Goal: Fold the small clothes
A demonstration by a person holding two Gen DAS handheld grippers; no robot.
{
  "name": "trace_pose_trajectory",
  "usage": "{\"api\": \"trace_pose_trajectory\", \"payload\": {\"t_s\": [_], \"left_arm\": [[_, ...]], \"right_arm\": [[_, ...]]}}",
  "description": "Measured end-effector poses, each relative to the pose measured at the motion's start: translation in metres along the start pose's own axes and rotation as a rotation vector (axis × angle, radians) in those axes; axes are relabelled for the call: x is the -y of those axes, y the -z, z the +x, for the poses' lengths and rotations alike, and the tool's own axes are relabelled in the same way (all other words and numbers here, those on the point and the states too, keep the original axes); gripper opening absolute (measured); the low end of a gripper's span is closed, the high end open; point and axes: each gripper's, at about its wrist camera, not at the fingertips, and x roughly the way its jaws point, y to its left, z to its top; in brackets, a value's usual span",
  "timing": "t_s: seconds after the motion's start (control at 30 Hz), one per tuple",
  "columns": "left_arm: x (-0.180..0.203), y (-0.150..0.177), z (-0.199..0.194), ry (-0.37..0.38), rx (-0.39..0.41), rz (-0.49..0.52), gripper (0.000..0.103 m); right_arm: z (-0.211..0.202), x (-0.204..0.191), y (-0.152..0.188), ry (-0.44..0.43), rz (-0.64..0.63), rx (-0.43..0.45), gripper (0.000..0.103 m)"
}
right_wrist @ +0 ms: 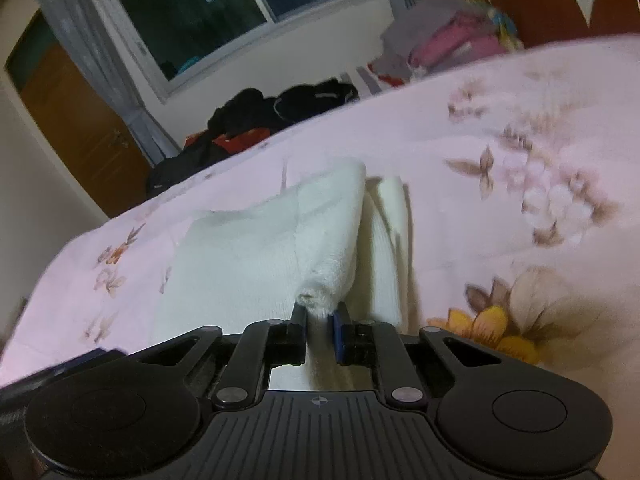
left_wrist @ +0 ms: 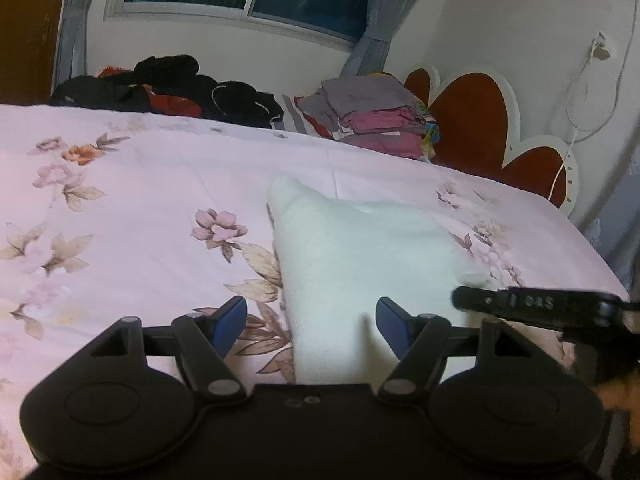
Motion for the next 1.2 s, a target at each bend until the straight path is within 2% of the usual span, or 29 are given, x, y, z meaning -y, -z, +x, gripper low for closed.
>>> {"api": "trace_pose_trajectory", "payload": {"t_s": [0.13,0.27,0.4,0.57,0.63,0.7,0.9,1.0,1.1,1.2], "left_arm": [[0.006,0.001,0.01,0.016,-0.012,-0.007,0.07],[0.01,0.011,0.024,0.015,-0.059,0.003,0.069],[0.01,0.022,0.033,-0.002,-0.109,0.022,0.07],[0.01,0.026,0.022,0.005,-0.132,0.033,0.068],[0.012,0.032,0.014,0.012,-0.14,0.048,0.068],[0.015,0.042,0.007,0.024,-0.154,0.068,0.068],[0.017,0.064,-0.012,0.024,-0.153,0.105,0.069],[0.017,0.065,-0.016,0.025,-0.164,0.117,0.069],[0.017,0.053,-0.018,0.03,-0.181,0.087,0.065],[0.019,0.035,-0.023,0.036,-0.132,0.082,0.065]], "right_arm": [[-0.013,0.0,0.004,0.077,-0.063,0.042,0.008],[0.0,0.015,0.013,0.078,-0.023,-0.021,0.008],[-0.005,0.014,0.014,0.088,-0.024,-0.005,0.009],[-0.022,0.021,0.015,0.065,0.03,-0.009,0.009],[-0.034,0.014,0.017,0.071,-0.009,0.008,0.009],[-0.042,0.008,0.024,0.044,-0.034,-0.01,0.009],[-0.046,0.018,0.057,0.094,-0.032,-0.089,0.009],[-0.053,0.021,0.065,0.096,-0.039,-0.1,0.009],[-0.057,0.019,0.063,0.098,-0.051,-0.11,0.009],[-0.067,0.015,0.051,0.084,-0.055,-0.064,0.009]]}}
